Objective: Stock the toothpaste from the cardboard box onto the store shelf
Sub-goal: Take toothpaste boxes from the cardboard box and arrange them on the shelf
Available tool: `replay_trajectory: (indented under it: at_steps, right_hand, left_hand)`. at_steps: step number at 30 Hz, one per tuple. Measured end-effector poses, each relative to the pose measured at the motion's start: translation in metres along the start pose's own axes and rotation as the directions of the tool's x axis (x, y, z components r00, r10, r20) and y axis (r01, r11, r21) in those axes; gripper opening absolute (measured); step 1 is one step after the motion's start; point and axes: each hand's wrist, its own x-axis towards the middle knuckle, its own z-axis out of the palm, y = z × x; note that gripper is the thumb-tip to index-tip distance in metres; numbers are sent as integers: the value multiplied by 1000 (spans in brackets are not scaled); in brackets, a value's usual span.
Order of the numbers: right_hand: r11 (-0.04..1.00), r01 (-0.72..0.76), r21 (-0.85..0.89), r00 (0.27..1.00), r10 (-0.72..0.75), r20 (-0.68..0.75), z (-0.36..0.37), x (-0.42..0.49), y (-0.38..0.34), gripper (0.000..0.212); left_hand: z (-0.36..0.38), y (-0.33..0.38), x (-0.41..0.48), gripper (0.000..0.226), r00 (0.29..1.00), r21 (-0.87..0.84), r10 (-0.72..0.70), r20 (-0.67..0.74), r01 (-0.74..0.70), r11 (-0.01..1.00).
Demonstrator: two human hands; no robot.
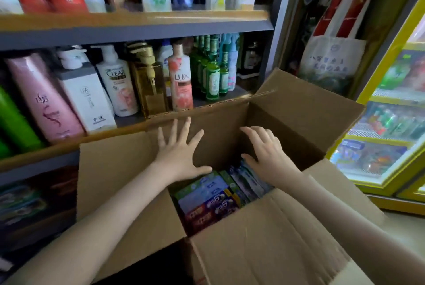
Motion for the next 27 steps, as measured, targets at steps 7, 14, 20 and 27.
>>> replay_trajectory:
  at_steps: [7, 14, 20, 27]
  right_hand:
    - [984, 178, 26, 982, -179, 64, 28, 82, 39, 68]
    - [969, 245, 37, 968, -246, 52, 49, 126, 65, 80]
    - [970, 240, 42, 968, -242, 72, 76, 145, 71, 92]
    - [974, 215, 65, 972, -221, 86, 95, 171, 66, 93]
  left_hand:
    - [7, -3, 40, 107, 977, 87, -209, -49, 212, 973]
    - [19, 14, 57, 114, 929, 132, -348, -130, 364, 922]
    - [30, 15, 73, 114, 905, 123, -392, -164, 413, 902]
    - [24, -11, 86, 105, 936, 202, -326, -131, 348, 916]
